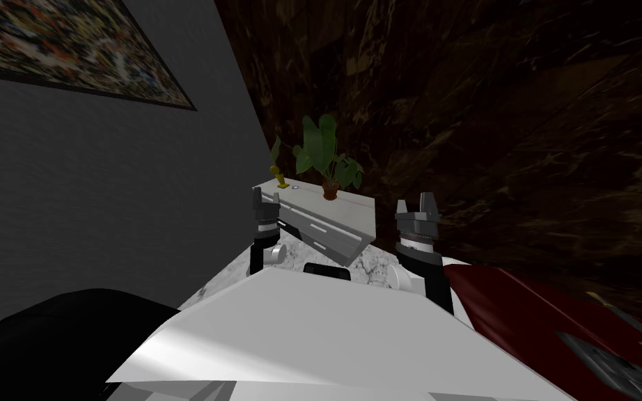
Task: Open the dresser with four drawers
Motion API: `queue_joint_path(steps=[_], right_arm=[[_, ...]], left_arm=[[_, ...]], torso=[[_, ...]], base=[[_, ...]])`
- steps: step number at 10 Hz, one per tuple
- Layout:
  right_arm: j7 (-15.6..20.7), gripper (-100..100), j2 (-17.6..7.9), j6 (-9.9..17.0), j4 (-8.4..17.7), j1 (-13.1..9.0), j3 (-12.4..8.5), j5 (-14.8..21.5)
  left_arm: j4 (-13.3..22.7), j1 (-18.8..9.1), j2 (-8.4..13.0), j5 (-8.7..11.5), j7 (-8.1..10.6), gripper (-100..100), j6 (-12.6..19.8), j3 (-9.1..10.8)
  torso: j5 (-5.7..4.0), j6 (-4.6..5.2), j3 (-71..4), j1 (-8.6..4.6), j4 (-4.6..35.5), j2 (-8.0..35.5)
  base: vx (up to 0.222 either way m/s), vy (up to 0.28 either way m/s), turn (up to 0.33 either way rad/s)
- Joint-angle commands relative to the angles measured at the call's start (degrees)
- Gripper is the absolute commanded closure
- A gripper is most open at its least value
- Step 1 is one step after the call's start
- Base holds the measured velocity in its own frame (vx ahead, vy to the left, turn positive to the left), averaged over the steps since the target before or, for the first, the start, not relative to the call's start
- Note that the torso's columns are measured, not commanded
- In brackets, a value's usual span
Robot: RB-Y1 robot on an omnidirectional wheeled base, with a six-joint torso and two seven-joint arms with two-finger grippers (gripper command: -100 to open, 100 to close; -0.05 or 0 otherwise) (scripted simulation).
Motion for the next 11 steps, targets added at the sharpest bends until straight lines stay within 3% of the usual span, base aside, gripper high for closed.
queue_joint_path(steps=[1, 9, 10, 11], right_arm=[[0.00, 0, 0.00, 0.00, 0.00, 0.00, 0.00, 0.00], [0.00, 0, 0.00, -0.01, -0.02, 0.00, 0.00, 0.00], [0.00, 0, 0.00, -0.01, -0.02, 0.00, 0.00, 0.00], [0.00, 0, 0.00, 0.00, 0.00, 0.00, 0.00, 0.00]], left_arm=[[0.00, 0.00, 0.00, 0.00, 0.00, 0, 0.00, 0.00], [-0.02, 0.00, 0.00, 0.00, 0.00, 0, -0.01, 0.00], [0.72, -0.19, 2.74, -0.08, 0.00, -100, 0.01, -0.16], [1.43, -0.37, 4.34, -0.15, 0.00, -100, 0.02, -0.32]], torso=[[0.00, 0.00, -4.67, 0.00, 2.35, 2.32], [0.00, 0.00, -70.73, 0.00, 35.37, 35.39], [0.00, 0.00, -79.19, 0.00, 39.60, 39.62], [0.01, 0.00, -83.13, 0.03, 41.49, 41.55]], base=[[0.000, 0.000, 0.000], [0.000, 0.000, 0.000], [0.006, 0.005, -0.023], [0.002, 0.011, -0.032]])
